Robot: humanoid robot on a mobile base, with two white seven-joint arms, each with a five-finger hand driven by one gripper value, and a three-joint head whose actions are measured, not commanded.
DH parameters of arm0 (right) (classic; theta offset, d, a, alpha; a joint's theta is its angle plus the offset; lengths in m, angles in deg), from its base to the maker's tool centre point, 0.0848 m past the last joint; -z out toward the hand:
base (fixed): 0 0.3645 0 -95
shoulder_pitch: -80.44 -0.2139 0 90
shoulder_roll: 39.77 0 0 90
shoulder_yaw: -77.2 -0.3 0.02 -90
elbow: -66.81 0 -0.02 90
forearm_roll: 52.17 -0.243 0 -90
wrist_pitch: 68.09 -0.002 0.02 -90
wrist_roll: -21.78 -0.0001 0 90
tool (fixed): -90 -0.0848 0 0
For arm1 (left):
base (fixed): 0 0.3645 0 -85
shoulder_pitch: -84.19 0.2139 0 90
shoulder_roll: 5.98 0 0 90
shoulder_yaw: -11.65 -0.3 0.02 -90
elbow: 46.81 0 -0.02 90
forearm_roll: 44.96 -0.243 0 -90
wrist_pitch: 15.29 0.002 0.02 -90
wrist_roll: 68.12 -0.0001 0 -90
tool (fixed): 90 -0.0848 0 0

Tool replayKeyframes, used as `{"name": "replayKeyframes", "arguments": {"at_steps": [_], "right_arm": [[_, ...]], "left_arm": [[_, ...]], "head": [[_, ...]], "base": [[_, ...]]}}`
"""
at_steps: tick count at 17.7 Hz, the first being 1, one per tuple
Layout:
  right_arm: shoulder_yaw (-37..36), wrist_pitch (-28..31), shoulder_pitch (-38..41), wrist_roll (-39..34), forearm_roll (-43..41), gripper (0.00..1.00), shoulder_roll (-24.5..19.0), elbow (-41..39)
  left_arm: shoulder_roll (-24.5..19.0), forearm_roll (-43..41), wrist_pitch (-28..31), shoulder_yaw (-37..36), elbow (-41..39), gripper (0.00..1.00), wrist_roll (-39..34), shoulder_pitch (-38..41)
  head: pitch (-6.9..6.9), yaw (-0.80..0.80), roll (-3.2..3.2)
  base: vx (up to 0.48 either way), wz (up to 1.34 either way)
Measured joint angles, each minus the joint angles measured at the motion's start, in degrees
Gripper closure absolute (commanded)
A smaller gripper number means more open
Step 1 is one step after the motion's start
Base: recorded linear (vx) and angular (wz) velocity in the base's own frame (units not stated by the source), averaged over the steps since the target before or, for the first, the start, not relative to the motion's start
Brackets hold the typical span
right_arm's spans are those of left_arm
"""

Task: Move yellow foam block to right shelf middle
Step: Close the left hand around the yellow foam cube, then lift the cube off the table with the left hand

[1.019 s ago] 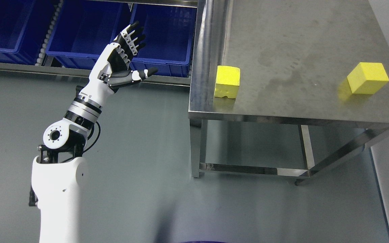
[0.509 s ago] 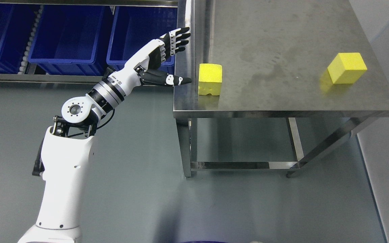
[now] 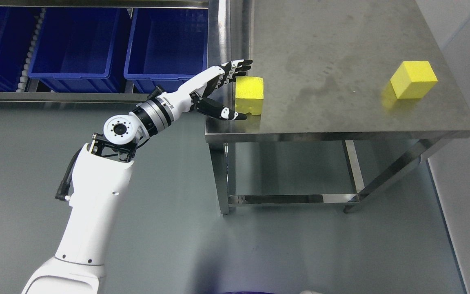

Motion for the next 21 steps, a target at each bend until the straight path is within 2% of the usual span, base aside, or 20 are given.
{"name": "replayKeyframes", "arguments": {"at_steps": [3, 5, 6, 9, 10, 11, 16, 18, 21], "right_arm": [[0.0, 0.0, 0.0, 0.0, 0.0, 0.0, 0.0, 0.0], [0.0, 0.0, 0.0, 0.0, 0.0, 0.0, 0.0, 0.0], [0.0, 0.0, 0.0, 0.0, 0.0, 0.0, 0.0, 0.0], [0.0, 0.0, 0.0, 0.0, 0.0, 0.0, 0.0, 0.0], [0.0, 0.0, 0.0, 0.0, 0.0, 0.0, 0.0, 0.0], [0.0, 0.0, 0.0, 0.0, 0.0, 0.0, 0.0, 0.0], [0.0, 0.0, 0.0, 0.0, 0.0, 0.0, 0.0, 0.0], [0.0, 0.0, 0.0, 0.0, 0.0, 0.0, 0.0, 0.0], [0.0, 0.0, 0.0, 0.0, 0.0, 0.0, 0.0, 0.0]], "left_arm": [[0.9, -1.2, -0.6, -0.9, 2.6, 0.03, -0.1, -0.9], [1.3, -2.0, -0.8, -1.4, 4.2, 0.12, -0.2, -1.3], [1.6, -2.3, -0.8, -1.7, 4.9, 0.2, -0.2, -1.7], [2.1, -2.8, -1.9, -2.0, 6.6, 0.56, -0.2, -2.1], [2.2, -3.0, -3.0, -1.9, 7.2, 0.65, -0.2, -2.1], [2.3, -3.1, -4.6, -1.5, 7.7, 0.69, -0.2, -2.0], [2.8, -2.7, -9.7, 1.2, 9.9, 0.82, 0.2, -1.5], [2.9, 0.8, -12.7, 2.3, 10.2, 0.83, -0.1, -1.6], [3.1, 10.8, -16.1, 3.9, 9.4, 0.82, -3.3, -1.8]], "head": [[0.0, 0.0, 0.0], [0.0, 0.0, 0.0], [0.0, 0.0, 0.0], [0.0, 0.0, 0.0], [0.0, 0.0, 0.0], [0.0, 0.0, 0.0], [0.0, 0.0, 0.0], [0.0, 0.0, 0.0], [0.0, 0.0, 0.0]], "base": [[0.001, 0.01], [0.001, 0.01], [0.001, 0.02], [0.001, 0.04], [0.003, 0.05], [-0.004, 0.02], [0.001, -0.02], [0.0, -0.01], [0.004, 0.08]]}}
